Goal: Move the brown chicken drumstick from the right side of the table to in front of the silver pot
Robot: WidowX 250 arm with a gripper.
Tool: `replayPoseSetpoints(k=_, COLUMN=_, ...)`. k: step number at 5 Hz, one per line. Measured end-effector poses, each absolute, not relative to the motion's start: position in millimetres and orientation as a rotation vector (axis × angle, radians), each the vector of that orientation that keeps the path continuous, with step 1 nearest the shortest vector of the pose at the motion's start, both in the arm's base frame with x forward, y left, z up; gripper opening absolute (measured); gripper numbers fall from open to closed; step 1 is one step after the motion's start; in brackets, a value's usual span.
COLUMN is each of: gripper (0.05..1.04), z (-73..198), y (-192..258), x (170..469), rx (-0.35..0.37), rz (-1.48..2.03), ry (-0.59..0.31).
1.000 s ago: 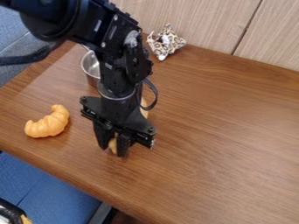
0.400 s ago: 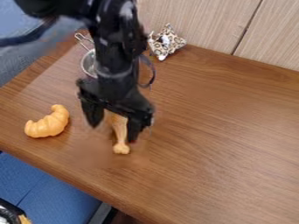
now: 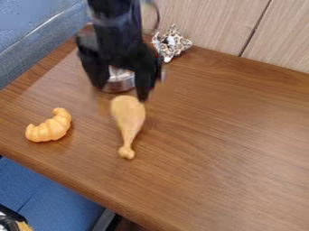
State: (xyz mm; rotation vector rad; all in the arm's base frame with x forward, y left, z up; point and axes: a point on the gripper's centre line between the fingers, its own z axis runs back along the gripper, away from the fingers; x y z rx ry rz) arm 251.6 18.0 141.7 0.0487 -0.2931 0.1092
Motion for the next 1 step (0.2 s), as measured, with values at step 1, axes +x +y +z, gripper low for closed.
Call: replayPoseSetpoints(k=1, gripper=1.005, z=143.7, y=18.4, x=251.9, rx=0.049, rz=0.108, ry=-0.299)
